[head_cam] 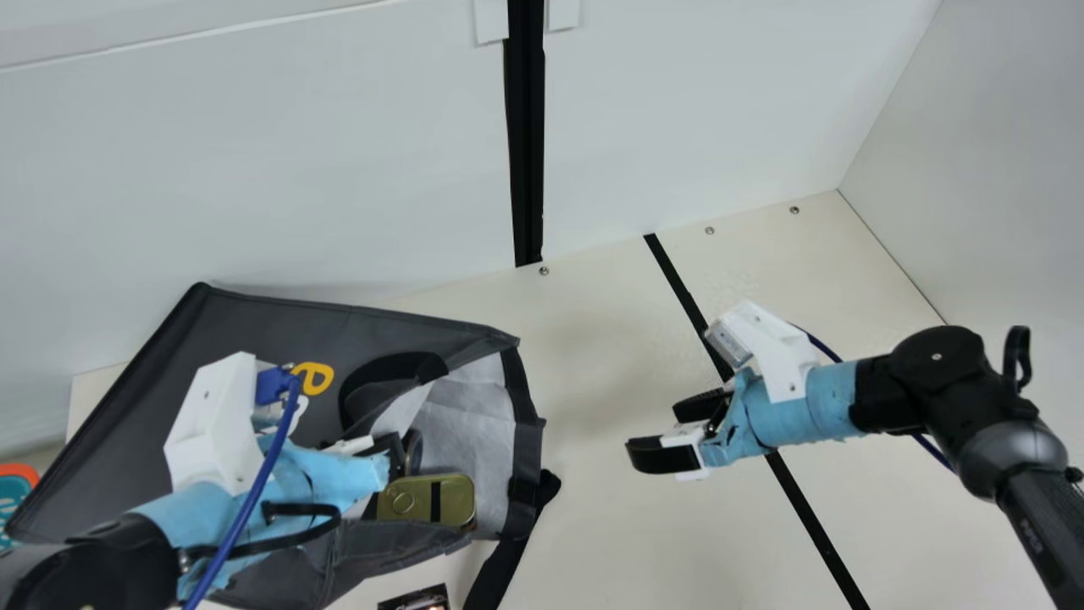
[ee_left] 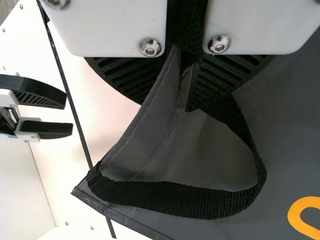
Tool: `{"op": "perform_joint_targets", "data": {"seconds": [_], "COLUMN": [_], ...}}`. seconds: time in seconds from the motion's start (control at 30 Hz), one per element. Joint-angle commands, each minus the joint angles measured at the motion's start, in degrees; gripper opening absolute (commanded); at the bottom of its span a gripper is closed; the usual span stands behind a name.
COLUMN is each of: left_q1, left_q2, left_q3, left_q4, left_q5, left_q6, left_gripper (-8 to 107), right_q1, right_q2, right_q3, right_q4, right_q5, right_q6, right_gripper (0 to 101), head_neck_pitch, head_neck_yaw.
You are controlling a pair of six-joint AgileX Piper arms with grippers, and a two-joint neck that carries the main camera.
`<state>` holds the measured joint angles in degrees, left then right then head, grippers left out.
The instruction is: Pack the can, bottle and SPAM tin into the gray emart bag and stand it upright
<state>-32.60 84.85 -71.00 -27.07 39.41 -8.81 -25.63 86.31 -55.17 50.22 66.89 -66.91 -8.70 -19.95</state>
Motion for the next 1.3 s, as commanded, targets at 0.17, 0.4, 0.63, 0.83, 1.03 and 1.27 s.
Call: {"op": "perform_joint_targets", "data": {"seconds": [0.17,0.4,0.63,0.83,1.03,1.27], "left_q1": [0.0,0.0,0.0,0.0,0.0,0.0], "left_q2": [0.0,0.0,0.0,0.0,0.0,0.0], "left_q3": [0.0,0.0,0.0,0.0,0.0,0.0], "left_q4": [0.0,0.0,0.0,0.0,0.0,0.0], "left_q5": [0.0,0.0,0.0,0.0,0.0,0.0], "left_q6": [0.0,0.0,0.0,0.0,0.0,0.0], "left_gripper": [-8,-8,-8,-8,-8,-8], "right_q1": [4.91,9.36,13.15,15.79,18.06,20.44], "right_q2": [2.67,5.91,9.32,12.24,15.33,18.79], "right_q3": [-0.01,-0.81,-1.87,-3.0,-4.86,-7.24], "right_q4": [1.63,3.34,4.85,6.39,8.46,10.69], "right_q5": [-1.44,-3.08,-4.33,-5.06,-5.36,-5.54], "right_q6": [-0.29,-0.62,-1.11,-1.33,-1.29,-1.24], "right_gripper": [95,95,95,95,95,95], "head_neck_pitch": [-1.3,-1.3,-1.3,-1.3,-1.3,-1.3], "head_neck_yaw": [-0.05,-0.05,-0.05,-0.05,-0.05,-0.05]}}
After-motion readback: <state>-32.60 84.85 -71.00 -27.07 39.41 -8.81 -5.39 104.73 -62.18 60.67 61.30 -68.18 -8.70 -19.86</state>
